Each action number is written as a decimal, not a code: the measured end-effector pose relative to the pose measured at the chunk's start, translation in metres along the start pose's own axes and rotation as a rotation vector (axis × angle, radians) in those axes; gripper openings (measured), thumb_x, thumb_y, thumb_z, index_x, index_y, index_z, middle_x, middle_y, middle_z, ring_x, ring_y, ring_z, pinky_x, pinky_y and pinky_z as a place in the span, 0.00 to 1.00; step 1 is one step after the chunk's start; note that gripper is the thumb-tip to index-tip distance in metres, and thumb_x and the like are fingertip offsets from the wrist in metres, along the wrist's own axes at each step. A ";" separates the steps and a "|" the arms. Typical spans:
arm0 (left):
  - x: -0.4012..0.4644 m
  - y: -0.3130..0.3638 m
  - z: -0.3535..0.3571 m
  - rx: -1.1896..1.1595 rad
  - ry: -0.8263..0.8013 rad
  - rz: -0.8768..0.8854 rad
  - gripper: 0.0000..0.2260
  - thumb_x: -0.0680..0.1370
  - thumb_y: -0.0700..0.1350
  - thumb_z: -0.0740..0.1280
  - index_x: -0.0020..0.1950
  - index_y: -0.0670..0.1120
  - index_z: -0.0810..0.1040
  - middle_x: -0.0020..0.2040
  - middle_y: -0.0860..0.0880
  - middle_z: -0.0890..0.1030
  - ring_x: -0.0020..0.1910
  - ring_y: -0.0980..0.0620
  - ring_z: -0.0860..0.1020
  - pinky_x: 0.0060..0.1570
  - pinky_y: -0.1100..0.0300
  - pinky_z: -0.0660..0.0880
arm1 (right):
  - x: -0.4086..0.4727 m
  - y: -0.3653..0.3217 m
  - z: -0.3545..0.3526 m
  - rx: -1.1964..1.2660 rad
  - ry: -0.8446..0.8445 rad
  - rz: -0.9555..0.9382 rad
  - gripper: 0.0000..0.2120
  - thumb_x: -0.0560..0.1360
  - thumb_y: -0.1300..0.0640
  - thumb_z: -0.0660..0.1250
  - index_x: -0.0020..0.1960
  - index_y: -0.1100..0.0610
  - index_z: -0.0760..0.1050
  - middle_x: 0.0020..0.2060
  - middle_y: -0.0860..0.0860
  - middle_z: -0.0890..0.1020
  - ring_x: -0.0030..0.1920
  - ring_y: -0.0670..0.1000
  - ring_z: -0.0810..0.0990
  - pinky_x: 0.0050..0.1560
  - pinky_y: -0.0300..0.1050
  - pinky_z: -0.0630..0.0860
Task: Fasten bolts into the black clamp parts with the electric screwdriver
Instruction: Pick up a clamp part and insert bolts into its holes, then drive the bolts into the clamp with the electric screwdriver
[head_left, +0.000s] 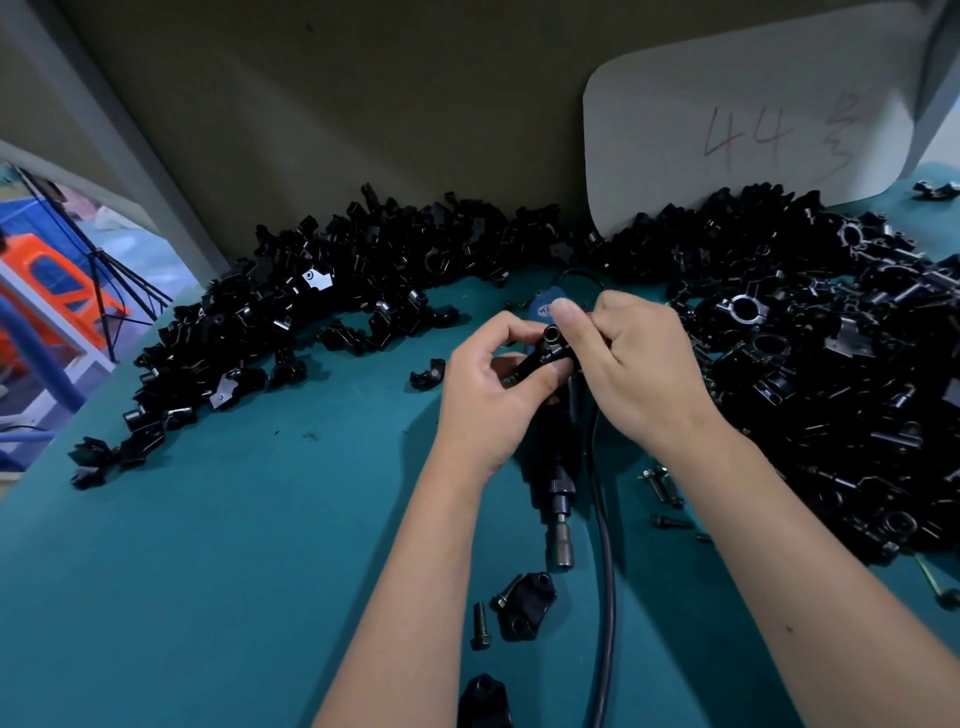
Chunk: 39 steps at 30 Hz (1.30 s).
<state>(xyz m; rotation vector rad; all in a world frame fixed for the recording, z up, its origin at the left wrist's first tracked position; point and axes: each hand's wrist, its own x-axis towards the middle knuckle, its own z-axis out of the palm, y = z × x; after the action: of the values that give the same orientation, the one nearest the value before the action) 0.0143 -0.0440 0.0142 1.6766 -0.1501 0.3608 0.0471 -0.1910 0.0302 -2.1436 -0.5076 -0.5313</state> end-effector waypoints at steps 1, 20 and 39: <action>0.000 0.000 0.001 -0.017 0.011 -0.007 0.07 0.74 0.40 0.76 0.46 0.48 0.79 0.50 0.49 0.85 0.48 0.41 0.83 0.54 0.40 0.81 | -0.001 -0.002 0.001 0.002 0.050 0.049 0.30 0.84 0.37 0.55 0.27 0.51 0.61 0.27 0.49 0.67 0.29 0.50 0.67 0.32 0.51 0.65; 0.010 0.001 -0.027 -0.831 0.345 -0.657 0.07 0.81 0.47 0.62 0.50 0.45 0.67 0.36 0.45 0.79 0.26 0.54 0.64 0.19 0.66 0.57 | -0.002 0.006 -0.001 0.600 -0.168 0.757 0.17 0.69 0.54 0.79 0.52 0.59 0.79 0.39 0.54 0.84 0.30 0.49 0.81 0.31 0.44 0.78; 0.002 -0.002 -0.039 -0.011 -0.332 -0.622 0.08 0.71 0.51 0.62 0.46 0.51 0.67 0.27 0.51 0.65 0.22 0.55 0.56 0.23 0.69 0.53 | 0.013 -0.020 -0.040 1.351 0.443 0.528 0.24 0.77 0.41 0.73 0.60 0.54 0.68 0.37 0.49 0.76 0.30 0.48 0.71 0.34 0.44 0.73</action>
<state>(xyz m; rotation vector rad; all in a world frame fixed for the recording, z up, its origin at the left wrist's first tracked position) 0.0112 -0.0051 0.0166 1.6687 0.1276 -0.3856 0.0402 -0.2101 0.0718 -0.7554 0.0266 -0.2059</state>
